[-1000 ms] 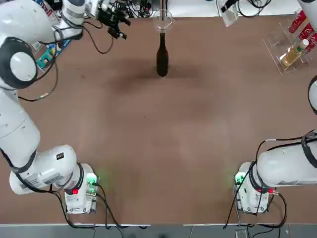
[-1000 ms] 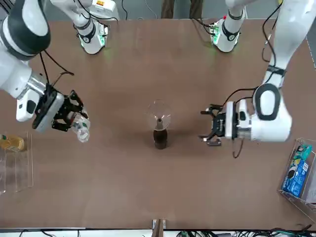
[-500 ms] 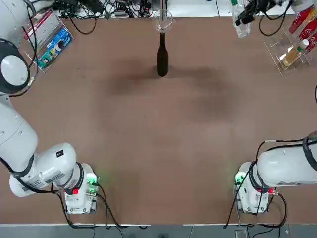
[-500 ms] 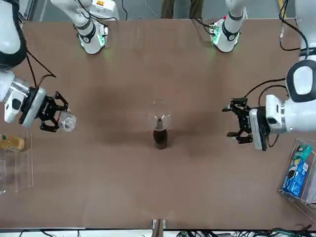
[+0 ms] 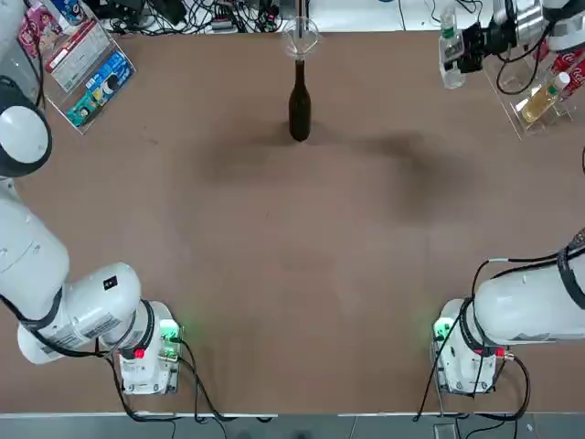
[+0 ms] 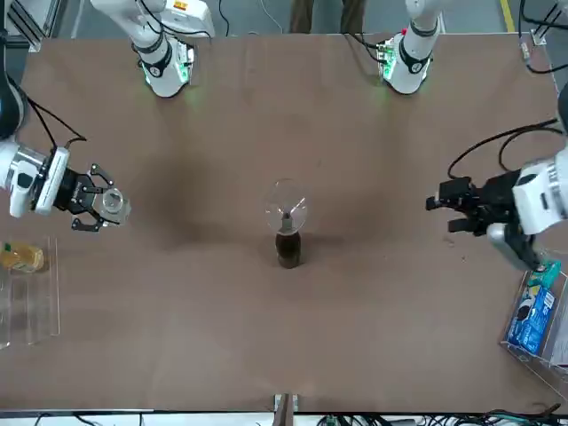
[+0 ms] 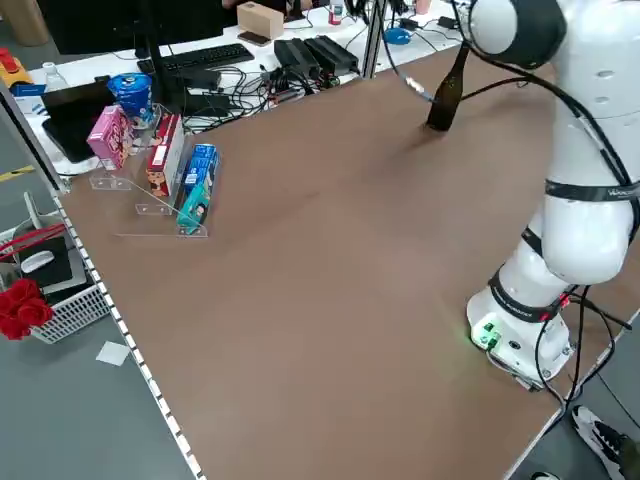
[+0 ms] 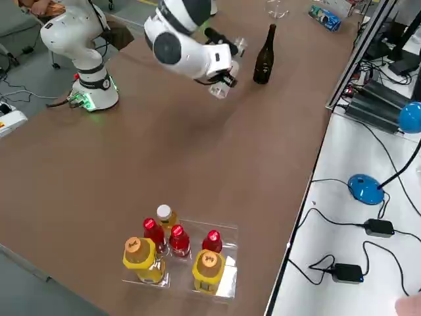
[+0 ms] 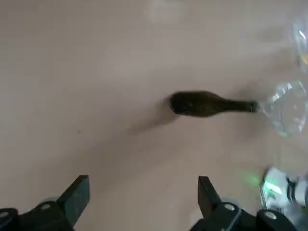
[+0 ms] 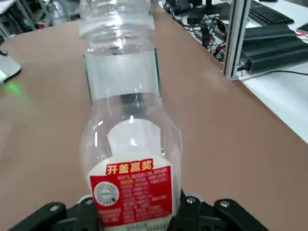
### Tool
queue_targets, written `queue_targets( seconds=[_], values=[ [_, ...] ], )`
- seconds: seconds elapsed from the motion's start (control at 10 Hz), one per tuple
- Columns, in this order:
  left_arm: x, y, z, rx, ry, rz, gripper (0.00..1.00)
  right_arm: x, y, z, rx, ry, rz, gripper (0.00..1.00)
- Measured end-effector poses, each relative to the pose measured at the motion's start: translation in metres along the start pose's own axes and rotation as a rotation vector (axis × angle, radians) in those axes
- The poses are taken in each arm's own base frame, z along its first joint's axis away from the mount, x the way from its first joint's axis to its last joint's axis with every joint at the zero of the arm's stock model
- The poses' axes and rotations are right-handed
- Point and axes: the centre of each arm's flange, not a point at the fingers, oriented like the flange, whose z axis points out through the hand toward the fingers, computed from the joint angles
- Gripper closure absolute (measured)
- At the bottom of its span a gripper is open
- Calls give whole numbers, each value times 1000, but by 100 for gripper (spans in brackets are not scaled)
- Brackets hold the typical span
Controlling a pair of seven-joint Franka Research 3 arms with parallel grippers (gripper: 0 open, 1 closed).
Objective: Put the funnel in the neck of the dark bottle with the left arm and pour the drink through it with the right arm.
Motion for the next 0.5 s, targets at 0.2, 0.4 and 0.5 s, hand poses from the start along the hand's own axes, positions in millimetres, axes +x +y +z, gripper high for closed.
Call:
queue_targets(
  seconds=[0.2,0.4,0.5],
  values=[
    [-36,14,-33,179,-68,-63,0,-57,3,19,50,105,-74,52],
    [-53,18,-47,280,-85,-96,0,-118,2,39,84,199,-118,52],
    [-58,18,-49,306,-83,-106,1,-143,-1,50,100,240,-134,52]
  ],
)
